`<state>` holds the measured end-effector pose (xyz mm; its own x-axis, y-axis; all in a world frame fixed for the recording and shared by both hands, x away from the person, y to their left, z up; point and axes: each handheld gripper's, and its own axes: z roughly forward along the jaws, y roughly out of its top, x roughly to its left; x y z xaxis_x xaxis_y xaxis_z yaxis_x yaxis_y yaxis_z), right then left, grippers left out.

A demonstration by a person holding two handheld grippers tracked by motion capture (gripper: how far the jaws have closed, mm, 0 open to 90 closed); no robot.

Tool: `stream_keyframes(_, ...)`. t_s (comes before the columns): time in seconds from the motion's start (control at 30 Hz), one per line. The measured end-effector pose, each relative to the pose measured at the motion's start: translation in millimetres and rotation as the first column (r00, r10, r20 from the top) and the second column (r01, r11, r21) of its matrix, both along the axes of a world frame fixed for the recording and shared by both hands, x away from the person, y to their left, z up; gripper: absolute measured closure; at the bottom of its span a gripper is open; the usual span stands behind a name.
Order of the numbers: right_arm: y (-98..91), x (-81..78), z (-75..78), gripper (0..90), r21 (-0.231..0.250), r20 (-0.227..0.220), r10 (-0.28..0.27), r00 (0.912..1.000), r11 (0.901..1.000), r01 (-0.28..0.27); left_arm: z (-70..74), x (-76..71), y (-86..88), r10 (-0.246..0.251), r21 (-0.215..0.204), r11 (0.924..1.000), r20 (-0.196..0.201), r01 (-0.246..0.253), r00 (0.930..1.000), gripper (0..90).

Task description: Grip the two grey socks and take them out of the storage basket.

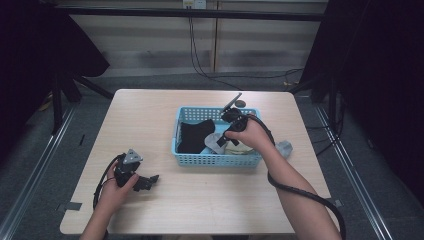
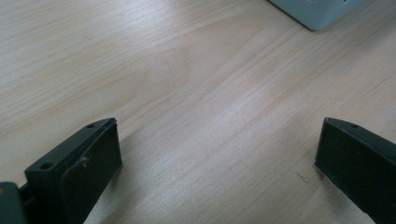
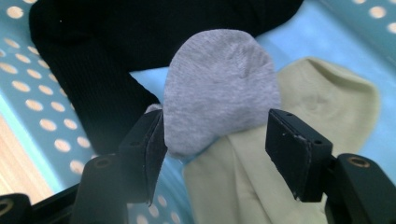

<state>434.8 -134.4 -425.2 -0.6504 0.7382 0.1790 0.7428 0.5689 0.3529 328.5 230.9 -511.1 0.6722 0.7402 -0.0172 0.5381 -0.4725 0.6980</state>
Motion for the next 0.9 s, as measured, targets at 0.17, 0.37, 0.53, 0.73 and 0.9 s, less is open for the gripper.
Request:
stream_keyframes(0.17,6.5,1.9,-10.1,36.3,-0.002,-0.014,0.001,0.9999,1.0000,-0.001,0.0,0.1,0.3,-0.003,0.002,1.0000,0.002,0.003,1.0000,0.0)
stream_keyframes(0.37,9.5,3.9,-19.5,33.7,0.008,-0.037,-0.036,0.9987,0.9993,0.036,0.1,-0.1,0.4,-0.003,0.002,1.0000,0.002,0.003,1.0000,0.0)
stream_keyframes(0.53,12.5,4.1,-26.8,31.0,0.004,-0.052,-0.050,0.9974,0.9987,0.050,0.1,-0.3,0.5,-0.006,0.004,1.0000,-0.001,0.006,1.0000,0.0)
stream_keyframes(0.73,18.4,3.8,-36.0,34.2,-0.024,-0.048,-0.041,0.9980,0.9989,0.040,0.0,-0.5,0.6,-0.005,0.000,1.0000,0.001,0.005,1.0000,0.0)
stream_keyframes(0.9,20.4,3.9,-36.5,58.3,-0.076,-0.040,-0.025,0.9989,0.9969,0.022,-0.1,-0.5,0.6,-0.005,0.000,1.0000,0.001,0.005,1.0000,0.0)
